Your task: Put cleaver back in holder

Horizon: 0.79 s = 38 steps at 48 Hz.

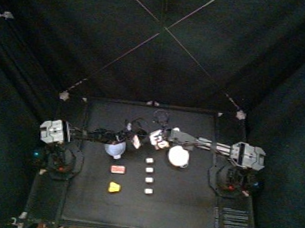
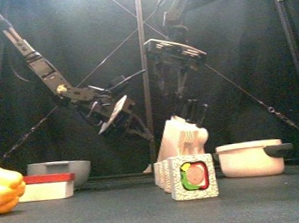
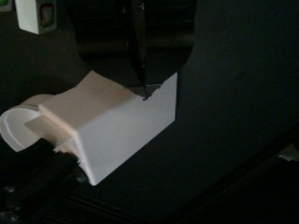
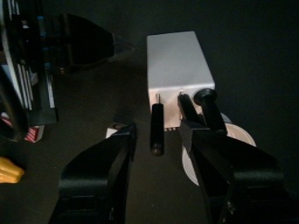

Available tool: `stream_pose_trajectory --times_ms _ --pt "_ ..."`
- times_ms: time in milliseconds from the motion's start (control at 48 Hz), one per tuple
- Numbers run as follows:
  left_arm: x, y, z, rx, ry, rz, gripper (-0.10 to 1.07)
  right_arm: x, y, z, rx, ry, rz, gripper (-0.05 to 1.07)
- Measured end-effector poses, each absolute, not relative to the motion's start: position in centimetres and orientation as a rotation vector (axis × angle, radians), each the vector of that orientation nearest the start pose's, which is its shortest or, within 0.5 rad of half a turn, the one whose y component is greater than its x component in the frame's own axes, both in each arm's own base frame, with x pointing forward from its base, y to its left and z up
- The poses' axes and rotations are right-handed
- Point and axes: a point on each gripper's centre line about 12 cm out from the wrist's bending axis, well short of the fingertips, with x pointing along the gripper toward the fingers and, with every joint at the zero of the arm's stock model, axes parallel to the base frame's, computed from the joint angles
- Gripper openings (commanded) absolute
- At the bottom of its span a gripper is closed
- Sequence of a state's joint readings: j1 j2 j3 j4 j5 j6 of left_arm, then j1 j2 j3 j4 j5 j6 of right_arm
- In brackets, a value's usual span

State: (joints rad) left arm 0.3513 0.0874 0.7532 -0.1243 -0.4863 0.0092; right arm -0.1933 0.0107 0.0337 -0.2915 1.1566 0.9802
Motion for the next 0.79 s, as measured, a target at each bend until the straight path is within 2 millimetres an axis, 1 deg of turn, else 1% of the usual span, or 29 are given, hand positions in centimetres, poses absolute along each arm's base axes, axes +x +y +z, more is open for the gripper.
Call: stream_pose_trajectory --times_ms 188,333,458,562,667,792 --pt "35.4 13.3 17.2 -0.099 0.315 0.384 0.35 38.8 -8.0 32.8 0.638 0.897 -0.82 0.8" --pt "34.3 11.8 18.7 -0.044 0.288 0.33 0.35 38.2 -5.2 32.9 0.57 0.896 -0.781 0.8" --pt "33.8 9.9 19.8 -0.004 0.265 0.269 0.35 37.5 -4.1 33.0 0.567 0.861 -0.794 0.8" --pt "33.7 8.3 20.6 0.02 0.242 0.22 0.35 36.9 -3.4 32.5 0.57 0.829 -0.814 0.8" --pt "33.5 7.5 21.2 0.027 0.226 0.197 0.35 36.6 -2.8 31.6 0.571 0.812 -0.819 0.8" --pt "33.1 6.9 21.7 0.03 0.212 0.183 0.35 36.6 -2.1 29.9 0.583 0.802 -0.795 0.8"
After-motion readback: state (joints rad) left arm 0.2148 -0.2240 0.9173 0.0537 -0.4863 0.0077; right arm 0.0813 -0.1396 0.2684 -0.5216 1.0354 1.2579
